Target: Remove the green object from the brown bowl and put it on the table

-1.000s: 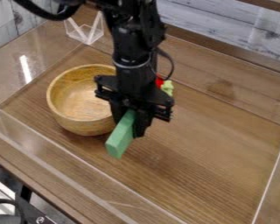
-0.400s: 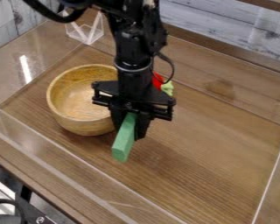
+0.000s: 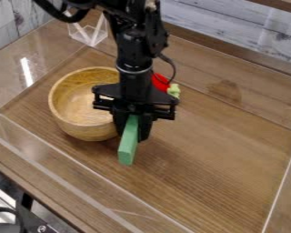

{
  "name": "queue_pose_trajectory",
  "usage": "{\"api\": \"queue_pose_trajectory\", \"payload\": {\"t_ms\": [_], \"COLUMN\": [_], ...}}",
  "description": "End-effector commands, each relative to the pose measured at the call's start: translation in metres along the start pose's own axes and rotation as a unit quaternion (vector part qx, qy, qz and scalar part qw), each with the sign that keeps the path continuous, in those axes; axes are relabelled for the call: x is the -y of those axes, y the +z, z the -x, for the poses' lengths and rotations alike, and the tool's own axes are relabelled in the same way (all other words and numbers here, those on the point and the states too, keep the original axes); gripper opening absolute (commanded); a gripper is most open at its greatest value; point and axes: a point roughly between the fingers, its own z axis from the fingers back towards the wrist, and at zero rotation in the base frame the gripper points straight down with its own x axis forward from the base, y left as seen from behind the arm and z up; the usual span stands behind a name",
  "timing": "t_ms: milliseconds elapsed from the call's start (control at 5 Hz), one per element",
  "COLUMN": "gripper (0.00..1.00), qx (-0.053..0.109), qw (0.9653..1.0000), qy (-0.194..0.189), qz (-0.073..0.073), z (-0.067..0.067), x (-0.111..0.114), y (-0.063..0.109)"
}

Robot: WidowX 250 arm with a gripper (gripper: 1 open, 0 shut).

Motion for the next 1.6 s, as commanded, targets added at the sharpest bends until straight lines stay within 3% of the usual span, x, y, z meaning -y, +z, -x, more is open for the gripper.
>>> {"api": "queue_pose_trajectory", "payload": {"t_ms": [0, 400, 600, 1000, 1200, 1400], "gripper": [0.00, 0.00, 0.00, 0.00, 0.00, 1.00], "qx": [0.020, 0.019, 0.021, 0.022, 0.020, 0.018], "qw": [0.9995, 0.9983, 0.9976, 0.9892, 0.9841, 0.9793], "qy": [-0.022, -0.054, -0.064, -0.142, -0.172, -0.197], "qz": [0.006, 0.007, 0.016, 0.031, 0.038, 0.044], "z": [-0.012, -0.013, -0.013, -0.002, 0.001, 0.002], "x": [0.006, -0.002, 0.010, 0.049, 0.055, 0.053], "y": [0.003, 0.025, 0.022, 0.013, 0.013, 0.015]}}
